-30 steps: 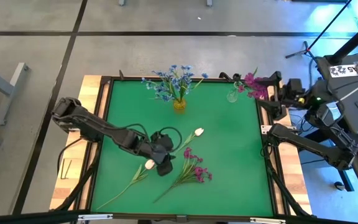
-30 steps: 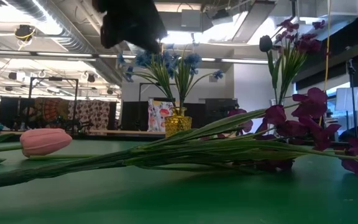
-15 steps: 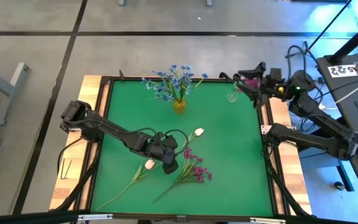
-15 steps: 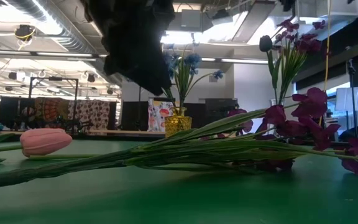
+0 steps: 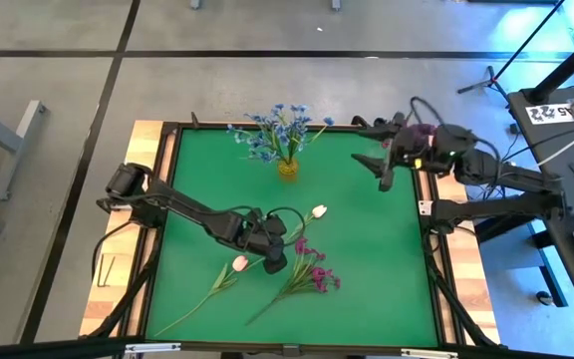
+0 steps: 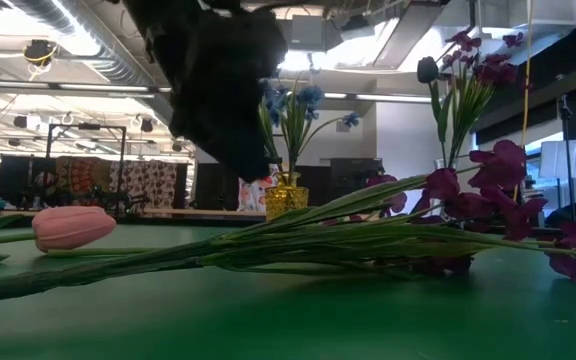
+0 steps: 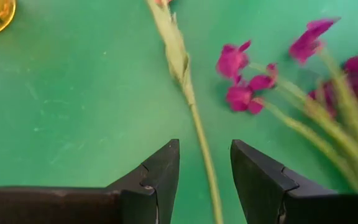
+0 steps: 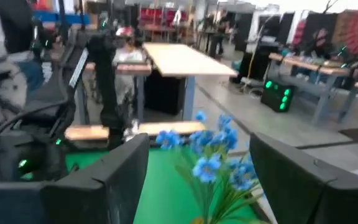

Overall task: Sort flowers into vase by color
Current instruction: Put the top pink flower into the yellow vase

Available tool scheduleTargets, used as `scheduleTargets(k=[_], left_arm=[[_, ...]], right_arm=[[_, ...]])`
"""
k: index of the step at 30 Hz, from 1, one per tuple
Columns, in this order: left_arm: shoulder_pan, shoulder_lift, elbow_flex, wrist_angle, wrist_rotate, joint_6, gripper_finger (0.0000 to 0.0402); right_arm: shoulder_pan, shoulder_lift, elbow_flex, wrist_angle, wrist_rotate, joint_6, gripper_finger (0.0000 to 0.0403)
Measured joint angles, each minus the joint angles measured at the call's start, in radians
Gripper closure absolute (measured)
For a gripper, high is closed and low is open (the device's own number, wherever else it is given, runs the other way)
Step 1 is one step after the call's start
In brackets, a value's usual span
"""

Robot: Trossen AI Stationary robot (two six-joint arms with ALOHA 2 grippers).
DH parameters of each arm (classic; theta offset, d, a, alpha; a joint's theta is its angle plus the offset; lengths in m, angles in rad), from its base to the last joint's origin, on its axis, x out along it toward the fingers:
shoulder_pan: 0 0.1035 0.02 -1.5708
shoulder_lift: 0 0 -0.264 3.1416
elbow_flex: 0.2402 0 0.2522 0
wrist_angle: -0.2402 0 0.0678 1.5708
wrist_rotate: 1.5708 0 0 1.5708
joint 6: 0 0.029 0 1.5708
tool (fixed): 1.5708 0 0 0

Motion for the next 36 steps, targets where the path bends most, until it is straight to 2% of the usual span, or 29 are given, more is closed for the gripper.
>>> scheduleTargets(k=[6, 11, 16, 25, 31, 36], left_arm=[[0.0, 0.046, 0.0, -0.004, 0.002, 0.004, 0.0263], [0.007, 0.074, 0.0, 0.016, 0.063, -0.015, 0.0259], [0.029, 0.099, 0.0, 0.024, 0.124, -0.031, 0.0235], [0.064, 0.142, 0.0, 0.048, 0.154, -0.033, 0.0198], [0.073, 0.154, 0.003, 0.033, 0.154, -0.066, 0.0205], [0.074, 0.159, 0.005, 0.005, 0.142, -0.079, 0.0236]], right_arm=[[0.076, 0.025, 0.0, -0.012, 0.013, 0.026, 0.0126], [0.121, 0.02, 0.0, -0.014, 0.055, 0.029, 0.0126], [0.131, 0.012, 0.006, -0.016, 0.107, 0.028, 0.0126], [0.131, 0.01, 0.026, -0.034, 0.107, 0.028, 0.0126], [0.131, 0.01, 0.026, -0.057, 0.108, 0.011, 0.0126], [0.131, 0.01, 0.026, -0.075, 0.108, 0.002, 0.0126]])
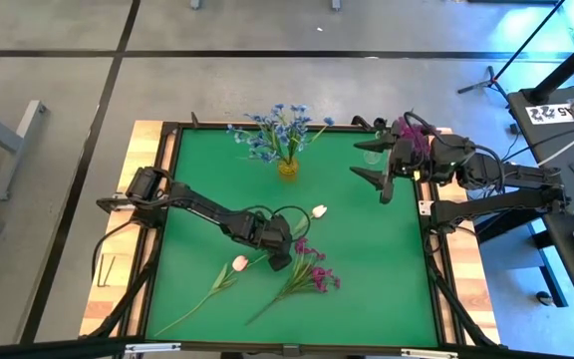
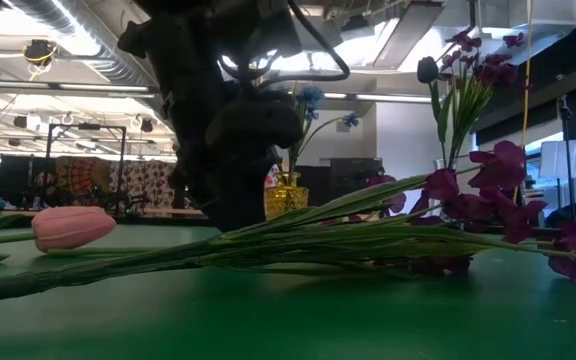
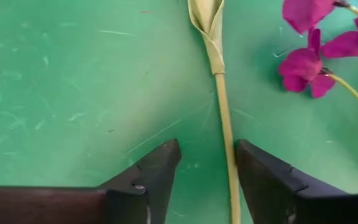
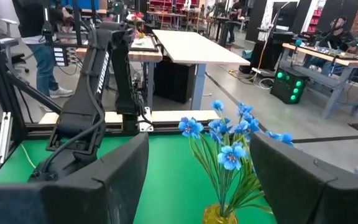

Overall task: Sort flowers into vase by color
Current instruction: Put the top pink flower into the yellow vase

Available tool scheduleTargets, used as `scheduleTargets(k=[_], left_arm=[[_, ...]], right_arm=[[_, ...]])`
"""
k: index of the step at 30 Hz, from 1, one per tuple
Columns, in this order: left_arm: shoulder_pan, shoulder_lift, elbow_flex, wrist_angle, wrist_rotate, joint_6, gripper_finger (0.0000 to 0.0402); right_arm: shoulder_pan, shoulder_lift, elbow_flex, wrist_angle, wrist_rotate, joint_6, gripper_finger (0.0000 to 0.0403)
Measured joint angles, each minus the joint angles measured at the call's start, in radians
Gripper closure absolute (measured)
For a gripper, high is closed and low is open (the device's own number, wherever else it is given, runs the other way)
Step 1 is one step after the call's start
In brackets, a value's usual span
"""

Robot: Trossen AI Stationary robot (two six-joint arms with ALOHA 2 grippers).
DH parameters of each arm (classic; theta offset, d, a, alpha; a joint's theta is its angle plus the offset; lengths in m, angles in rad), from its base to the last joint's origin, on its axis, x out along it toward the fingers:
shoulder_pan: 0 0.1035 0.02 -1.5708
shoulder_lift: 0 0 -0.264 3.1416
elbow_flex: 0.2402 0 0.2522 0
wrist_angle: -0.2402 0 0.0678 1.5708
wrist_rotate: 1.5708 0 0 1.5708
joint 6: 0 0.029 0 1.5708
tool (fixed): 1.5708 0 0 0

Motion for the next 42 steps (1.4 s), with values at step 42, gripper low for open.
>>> scheduleTargets(k=[42], left_arm=[[-0.13, -0.533, -0.002, 0.073, -0.653, 0.161, 0.0401]], right_arm=[[-0.001, -0.03, 0.002, 0.02, -0.051, -0.029, 0.0126]])
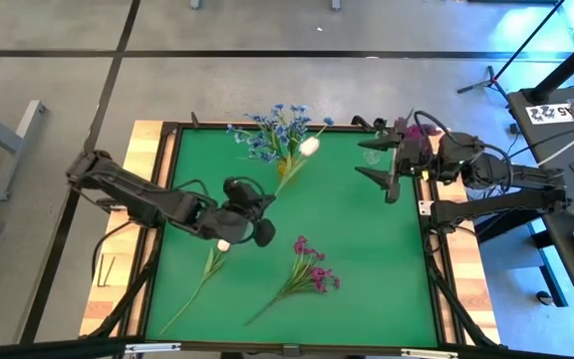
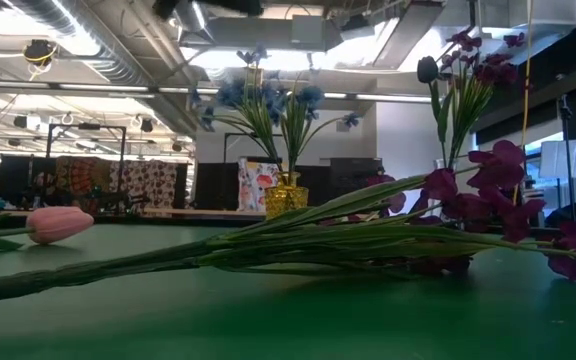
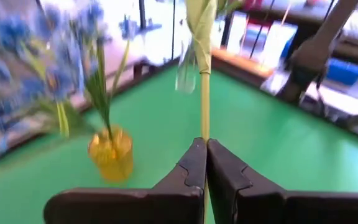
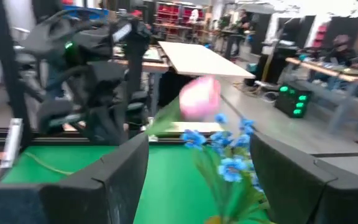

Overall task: Sort flowers into vase by color
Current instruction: Put the top pink flower into the yellow vase

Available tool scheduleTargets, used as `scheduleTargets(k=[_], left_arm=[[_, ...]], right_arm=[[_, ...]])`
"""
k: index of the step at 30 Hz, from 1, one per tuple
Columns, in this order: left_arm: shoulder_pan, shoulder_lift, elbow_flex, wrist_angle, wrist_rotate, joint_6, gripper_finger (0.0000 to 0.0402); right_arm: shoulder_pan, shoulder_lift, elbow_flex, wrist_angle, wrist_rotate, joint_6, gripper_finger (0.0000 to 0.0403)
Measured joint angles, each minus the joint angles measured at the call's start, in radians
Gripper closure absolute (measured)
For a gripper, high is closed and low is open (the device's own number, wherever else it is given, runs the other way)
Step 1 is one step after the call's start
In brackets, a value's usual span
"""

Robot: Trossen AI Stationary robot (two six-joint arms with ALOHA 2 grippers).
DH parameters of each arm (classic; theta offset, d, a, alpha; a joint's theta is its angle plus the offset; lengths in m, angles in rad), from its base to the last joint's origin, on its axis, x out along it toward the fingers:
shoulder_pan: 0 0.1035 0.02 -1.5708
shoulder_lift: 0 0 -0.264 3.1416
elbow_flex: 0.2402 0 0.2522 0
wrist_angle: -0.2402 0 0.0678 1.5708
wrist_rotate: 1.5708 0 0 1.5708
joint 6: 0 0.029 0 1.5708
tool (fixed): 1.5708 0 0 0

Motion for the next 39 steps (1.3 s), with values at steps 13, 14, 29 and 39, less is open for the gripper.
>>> scheduleTargets(k=[13, 14, 29, 39], left_arm=[[0.032, -0.006, 0.0, 0.562, 0.191, 0.458, 0.0401], [0.037, -0.006, 0.0, 0.58, 0.205, 0.469, 0.0401], [0.083, -0.003, 0.0, 0.599, 0.277, 0.475, 0.0401], [0.083, -0.003, 0.0, 0.592, 0.276, 0.483, 0.0401]], right_arm=[[0.001, 0.206, 0.0, 0.224, -0.229, 0.057, 0.0126], [0.001, 0.224, -0.001, 0.25, -0.241, 0.065, 0.0126], [0.001, 0.409, -0.002, 0.61, -0.326, 0.19, 0.0127], [0.001, 0.414, -0.002, 0.625, -0.308, 0.194, 0.0232]])
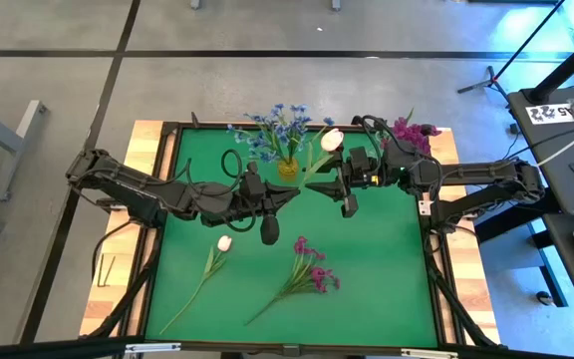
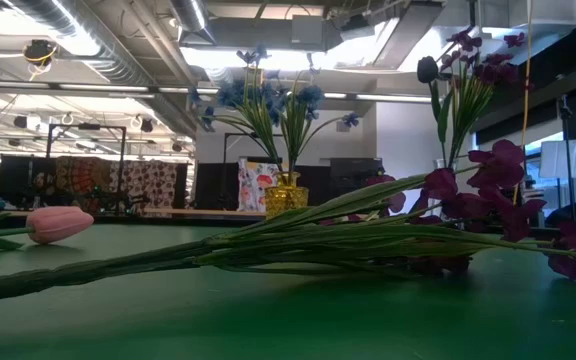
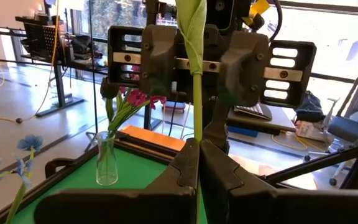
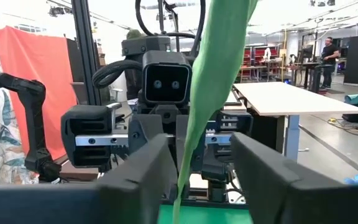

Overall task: Sort flowers into vase by color
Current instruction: Put the top pink flower into the yellow vase

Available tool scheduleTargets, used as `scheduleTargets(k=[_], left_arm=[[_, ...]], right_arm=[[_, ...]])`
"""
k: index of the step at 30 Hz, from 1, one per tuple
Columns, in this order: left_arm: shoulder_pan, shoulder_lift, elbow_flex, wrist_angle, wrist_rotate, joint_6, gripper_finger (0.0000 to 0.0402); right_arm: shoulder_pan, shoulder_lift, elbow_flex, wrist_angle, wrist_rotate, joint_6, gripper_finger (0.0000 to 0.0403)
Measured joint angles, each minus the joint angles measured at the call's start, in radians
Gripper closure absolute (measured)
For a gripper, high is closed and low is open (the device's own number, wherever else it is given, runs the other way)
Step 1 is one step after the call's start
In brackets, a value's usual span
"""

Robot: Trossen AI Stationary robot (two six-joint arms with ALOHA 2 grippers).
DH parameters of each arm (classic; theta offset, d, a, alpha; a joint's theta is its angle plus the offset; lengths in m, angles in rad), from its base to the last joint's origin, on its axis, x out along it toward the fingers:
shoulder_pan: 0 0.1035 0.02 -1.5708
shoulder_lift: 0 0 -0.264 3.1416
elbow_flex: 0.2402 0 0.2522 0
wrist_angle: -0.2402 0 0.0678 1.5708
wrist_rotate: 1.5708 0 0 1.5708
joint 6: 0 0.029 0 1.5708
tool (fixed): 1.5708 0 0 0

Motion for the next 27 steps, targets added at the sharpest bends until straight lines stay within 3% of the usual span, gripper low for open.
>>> scheduleTargets(k=[11, 19, 27], left_arm=[[0.0, 0.0, 0.0, -0.01, -0.005, -0.017, 0.0401], [-0.001, 0.0, 0.0, -0.02, -0.006, -0.014, 0.0399], [-0.03, -0.001, 0.0, -0.045, -0.038, 0.047, 0.0335]], right_arm=[[0.0, 0.0, 0.0, -0.007, 0.017, 0.0, 0.0391], [0.0, -0.001, 0.0, -0.027, 0.018, -0.003, 0.0389], [0.0, -0.002, 0.0, -0.077, 0.045, -0.026, 0.0399]])
